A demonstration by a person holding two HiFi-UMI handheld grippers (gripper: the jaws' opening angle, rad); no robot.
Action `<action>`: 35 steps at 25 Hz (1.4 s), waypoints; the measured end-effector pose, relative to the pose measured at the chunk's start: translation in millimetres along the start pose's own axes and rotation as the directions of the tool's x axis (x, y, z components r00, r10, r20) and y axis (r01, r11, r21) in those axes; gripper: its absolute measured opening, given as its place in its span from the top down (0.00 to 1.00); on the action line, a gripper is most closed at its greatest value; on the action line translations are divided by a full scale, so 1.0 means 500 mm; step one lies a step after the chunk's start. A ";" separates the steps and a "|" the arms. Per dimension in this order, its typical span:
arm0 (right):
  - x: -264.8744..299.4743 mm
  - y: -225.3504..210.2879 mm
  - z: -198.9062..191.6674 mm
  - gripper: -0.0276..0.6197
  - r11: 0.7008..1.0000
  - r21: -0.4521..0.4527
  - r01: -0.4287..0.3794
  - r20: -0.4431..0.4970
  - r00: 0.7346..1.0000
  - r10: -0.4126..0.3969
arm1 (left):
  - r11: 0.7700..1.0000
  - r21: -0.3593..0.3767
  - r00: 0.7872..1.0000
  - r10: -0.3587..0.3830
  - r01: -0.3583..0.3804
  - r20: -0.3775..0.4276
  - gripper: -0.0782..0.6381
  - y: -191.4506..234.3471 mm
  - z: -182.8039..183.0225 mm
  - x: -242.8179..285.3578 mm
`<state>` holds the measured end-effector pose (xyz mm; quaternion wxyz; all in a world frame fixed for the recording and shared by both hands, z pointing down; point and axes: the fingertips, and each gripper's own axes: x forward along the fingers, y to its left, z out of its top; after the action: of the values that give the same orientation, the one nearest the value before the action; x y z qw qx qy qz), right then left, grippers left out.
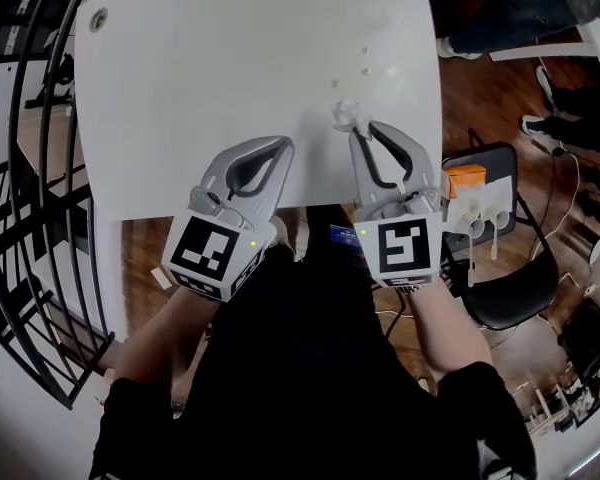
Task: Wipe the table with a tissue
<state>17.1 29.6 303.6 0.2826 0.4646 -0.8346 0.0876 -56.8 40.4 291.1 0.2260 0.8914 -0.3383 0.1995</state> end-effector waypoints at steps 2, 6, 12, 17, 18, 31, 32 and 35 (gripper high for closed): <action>0.022 -0.004 -0.015 0.89 1.000 -0.006 -0.025 -0.027 0.999 0.024 | 1.000 -0.015 1.000 0.006 -0.007 -0.014 0.87 0.006 -0.004 0.021; 0.063 -0.012 -0.041 0.89 0.998 -0.016 -0.068 -0.073 0.995 0.067 | 0.999 -0.044 0.999 0.023 -0.025 -0.042 0.87 0.022 -0.013 0.052; 0.119 -0.019 -0.087 0.89 0.993 -0.027 -0.117 -0.138 0.984 0.112 | 0.994 -0.088 0.995 0.058 -0.065 -0.080 0.87 0.049 -0.022 0.090; 0.154 -0.017 -0.111 0.90 0.987 -0.043 -0.153 -0.168 0.975 0.143 | 0.991 -0.107 0.993 0.071 -0.082 -0.099 0.87 0.060 -0.038 0.105; 0.159 -0.016 -0.115 0.90 0.986 -0.047 -0.160 -0.178 0.973 0.149 | 0.990 -0.111 0.992 0.074 -0.085 -0.103 0.87 0.063 -0.039 0.107; 0.213 -0.011 -0.157 0.91 0.975 -0.069 -0.210 -0.288 0.940 0.182 | 0.978 -0.154 0.983 0.118 -0.139 -0.141 0.87 0.102 -0.050 0.119; 0.217 -0.011 -0.157 0.91 0.975 -0.071 -0.212 -0.288 0.940 0.184 | 0.978 -0.154 0.983 0.119 -0.141 -0.139 0.87 0.103 -0.050 0.120; 0.225 -0.013 -0.157 0.91 0.974 -0.075 -0.216 -0.291 0.938 0.186 | 0.978 -0.154 0.983 0.122 -0.143 -0.136 0.87 0.106 -0.049 0.127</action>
<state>7.1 -23.6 429.8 0.4124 0.3440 -0.8323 0.1371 -54.4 -14.5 357.4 0.3054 0.8309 -0.3974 0.2417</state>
